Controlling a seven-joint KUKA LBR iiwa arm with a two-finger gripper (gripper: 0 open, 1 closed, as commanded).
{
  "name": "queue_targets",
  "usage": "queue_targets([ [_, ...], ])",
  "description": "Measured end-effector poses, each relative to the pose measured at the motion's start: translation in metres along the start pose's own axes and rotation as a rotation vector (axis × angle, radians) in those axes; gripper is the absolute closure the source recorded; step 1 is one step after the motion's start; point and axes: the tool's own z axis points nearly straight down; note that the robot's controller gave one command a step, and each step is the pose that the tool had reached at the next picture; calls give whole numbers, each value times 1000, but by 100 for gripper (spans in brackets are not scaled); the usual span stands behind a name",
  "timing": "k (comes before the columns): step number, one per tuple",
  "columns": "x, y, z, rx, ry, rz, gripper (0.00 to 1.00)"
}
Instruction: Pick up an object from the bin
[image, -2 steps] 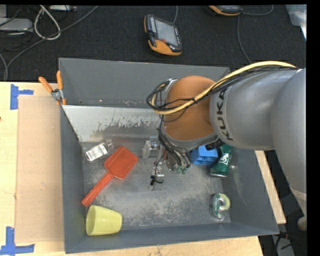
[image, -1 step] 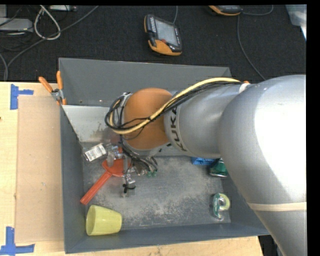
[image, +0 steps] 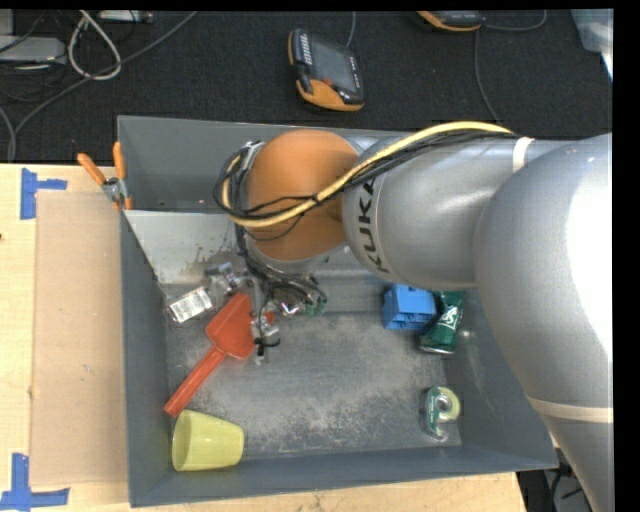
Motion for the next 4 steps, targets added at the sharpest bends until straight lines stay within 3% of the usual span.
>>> queue_targets([
  [1,21,0,60,-6,16,153,0],
  [2,4,17,62,-2,4,-316,0],
  [3,19,1,60,-5,15,102,100],
  [4,19,1,60,-5,15,103,100],
])
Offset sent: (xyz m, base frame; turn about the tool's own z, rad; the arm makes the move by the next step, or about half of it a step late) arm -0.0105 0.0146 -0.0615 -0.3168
